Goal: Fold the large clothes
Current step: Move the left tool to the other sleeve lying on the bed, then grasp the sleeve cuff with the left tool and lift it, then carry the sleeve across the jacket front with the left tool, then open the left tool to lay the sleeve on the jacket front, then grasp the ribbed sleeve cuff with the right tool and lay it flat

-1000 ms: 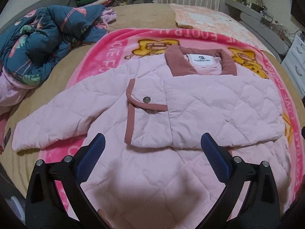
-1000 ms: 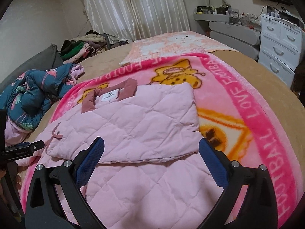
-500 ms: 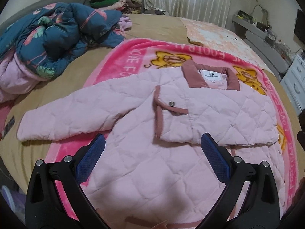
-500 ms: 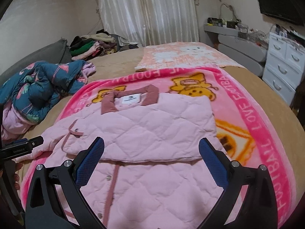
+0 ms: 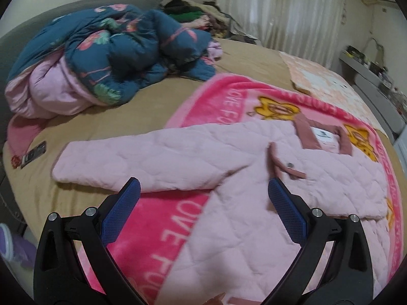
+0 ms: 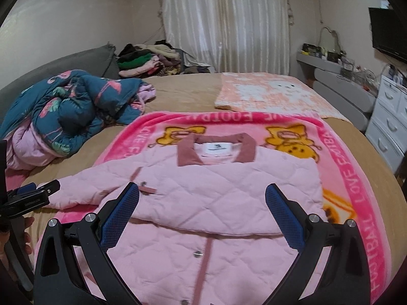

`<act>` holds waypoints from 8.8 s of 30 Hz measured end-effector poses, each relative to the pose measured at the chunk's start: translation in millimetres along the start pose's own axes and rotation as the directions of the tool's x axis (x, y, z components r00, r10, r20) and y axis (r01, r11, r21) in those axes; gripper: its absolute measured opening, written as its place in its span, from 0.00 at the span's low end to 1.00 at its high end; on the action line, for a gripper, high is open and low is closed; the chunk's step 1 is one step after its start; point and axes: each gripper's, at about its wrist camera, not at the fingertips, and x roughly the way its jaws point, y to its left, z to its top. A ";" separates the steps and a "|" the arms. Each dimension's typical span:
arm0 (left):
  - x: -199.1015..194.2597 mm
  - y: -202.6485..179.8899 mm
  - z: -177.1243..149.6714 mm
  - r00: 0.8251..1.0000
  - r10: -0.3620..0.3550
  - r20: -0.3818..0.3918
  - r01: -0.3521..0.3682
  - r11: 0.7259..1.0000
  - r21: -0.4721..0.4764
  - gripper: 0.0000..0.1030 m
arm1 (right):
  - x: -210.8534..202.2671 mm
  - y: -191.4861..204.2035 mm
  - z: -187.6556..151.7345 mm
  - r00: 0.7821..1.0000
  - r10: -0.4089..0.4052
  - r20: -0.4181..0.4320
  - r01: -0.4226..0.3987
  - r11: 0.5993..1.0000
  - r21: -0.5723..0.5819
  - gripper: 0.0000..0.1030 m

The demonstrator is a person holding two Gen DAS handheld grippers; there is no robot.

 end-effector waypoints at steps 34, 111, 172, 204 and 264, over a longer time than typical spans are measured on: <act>58.5 177.2 -28.0 0.975 0.194 -0.106 -0.219 0.915 -0.338 0.91 | 58.2 181.8 -5.9 0.983 0.176 -0.060 -0.185 0.960 -0.211 0.96; -45.8 83.4 73.4 0.951 -0.089 0.296 0.157 0.964 -0.213 0.08 | -19.8 -20.4 -36.3 0.999 0.028 -0.047 -0.024 0.997 0.077 0.96; -0.9 -248.6 -8.5 0.943 -0.315 0.108 0.252 0.887 0.387 0.08 | 2.3 -203.7 -69.2 1.000 -0.005 -0.005 0.006 0.932 0.363 0.96; 11.3 -295.0 -111.4 0.962 -0.231 -0.147 0.268 0.687 0.676 0.91 | 14.5 -236.6 -86.2 0.998 -0.036 -0.056 0.058 0.882 0.467 0.96; 116.6 -107.6 -1.7 0.904 -0.419 -0.089 0.427 0.869 0.250 0.74 | 94.0 -163.3 -50.5 0.992 -0.061 -0.112 0.084 0.973 0.217 0.27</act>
